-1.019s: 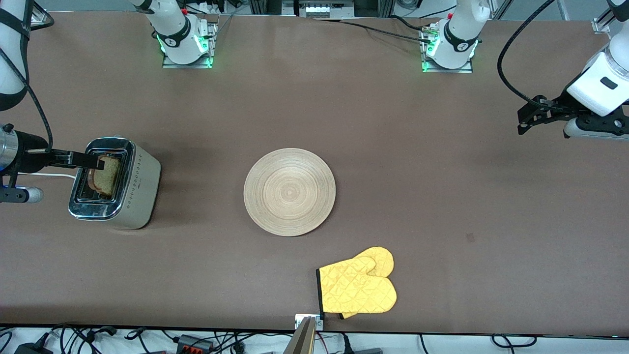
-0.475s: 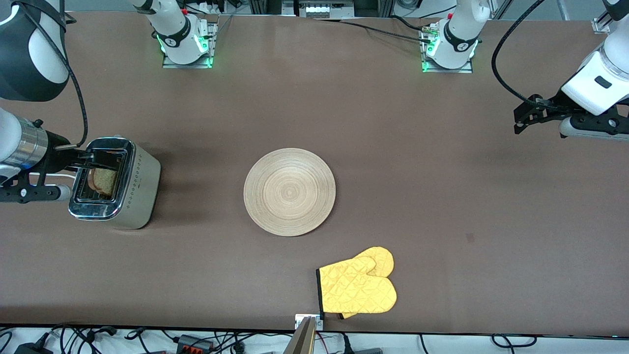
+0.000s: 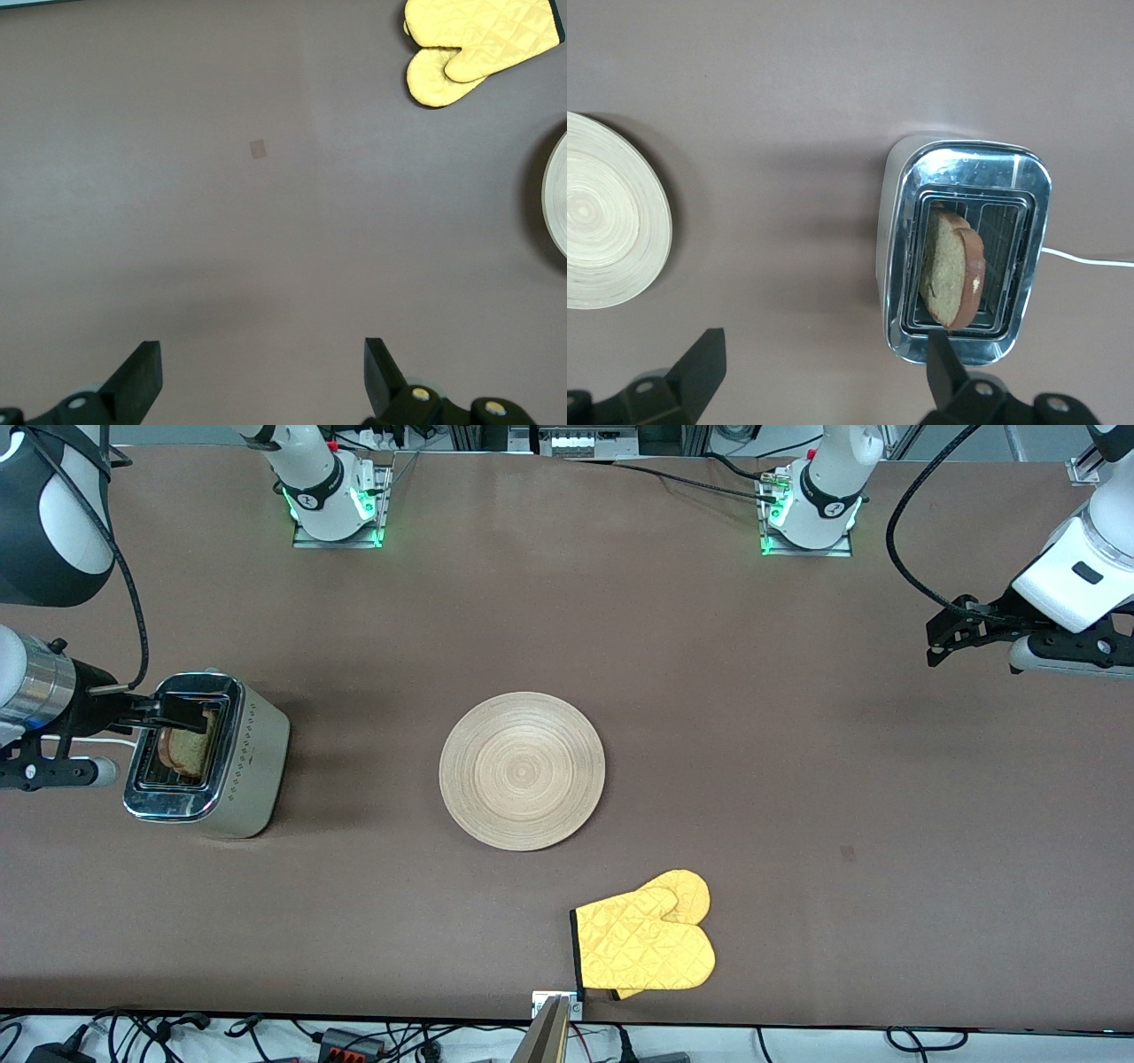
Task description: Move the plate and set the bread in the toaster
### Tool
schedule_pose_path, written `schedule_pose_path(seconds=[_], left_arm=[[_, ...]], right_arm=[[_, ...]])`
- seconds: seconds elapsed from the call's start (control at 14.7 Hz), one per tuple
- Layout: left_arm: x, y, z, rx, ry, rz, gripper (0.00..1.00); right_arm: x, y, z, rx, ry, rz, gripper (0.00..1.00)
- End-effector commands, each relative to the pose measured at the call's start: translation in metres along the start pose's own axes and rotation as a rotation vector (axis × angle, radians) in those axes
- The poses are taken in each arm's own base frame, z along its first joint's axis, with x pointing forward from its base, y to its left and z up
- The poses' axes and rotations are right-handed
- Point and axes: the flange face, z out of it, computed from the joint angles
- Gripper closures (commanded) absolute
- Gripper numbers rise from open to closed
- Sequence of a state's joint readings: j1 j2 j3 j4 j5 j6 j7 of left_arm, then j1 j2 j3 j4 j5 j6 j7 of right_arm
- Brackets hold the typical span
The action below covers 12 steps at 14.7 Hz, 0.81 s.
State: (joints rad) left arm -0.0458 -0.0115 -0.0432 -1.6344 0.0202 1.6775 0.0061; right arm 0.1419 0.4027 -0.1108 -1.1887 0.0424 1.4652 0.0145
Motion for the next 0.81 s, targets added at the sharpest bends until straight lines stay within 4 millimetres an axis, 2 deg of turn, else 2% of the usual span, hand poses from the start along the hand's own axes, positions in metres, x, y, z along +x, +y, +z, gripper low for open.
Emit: schedule_pose_path(seconds=[0.0, 0.07, 0.27, 0.41, 0.48, 0.54, 0.61, 0.75], left_arm=[[0.001, 0.002, -0.006, -0.007, -0.001, -0.006, 0.00], [0.002, 0.009, -0.005, -0.002, -0.003, 0.009, 0.00], [0.002, 0.009, -0.004, 0.006, -0.005, 0.011, 0.00], [0.002, 0.009, -0.003, 0.006, -0.006, 0.011, 0.00], [0.002, 0.009, -0.004, 0.006, -0.005, 0.011, 0.00], [0.002, 0.009, -0.004, 0.006, -0.005, 0.011, 0.00], [0.002, 0.009, -0.004, 0.006, -0.005, 0.011, 0.00], [0.002, 0.009, -0.004, 0.006, -0.005, 0.011, 0.00]], right_arm=[[-0.002, 0.005, -0.007, -0.011, -0.003, -0.003, 0.00], [-0.002, 0.009, -0.006, -0.009, -0.006, 0.001, 0.00], [-0.007, 0.023, -0.004, -0.015, -0.041, 0.029, 0.00], [-0.023, 0.029, -0.021, -0.032, -0.040, 0.044, 0.00], [-0.030, 0.029, -0.014, -0.036, -0.053, 0.042, 0.00], [-0.047, 0.040, -0.017, -0.022, -0.016, 0.054, 0.00], [-0.057, 0.039, -0.012, -0.007, 0.031, 0.039, 0.00], [-0.070, 0.042, -0.016, 0.003, 0.047, 0.035, 0.00]])
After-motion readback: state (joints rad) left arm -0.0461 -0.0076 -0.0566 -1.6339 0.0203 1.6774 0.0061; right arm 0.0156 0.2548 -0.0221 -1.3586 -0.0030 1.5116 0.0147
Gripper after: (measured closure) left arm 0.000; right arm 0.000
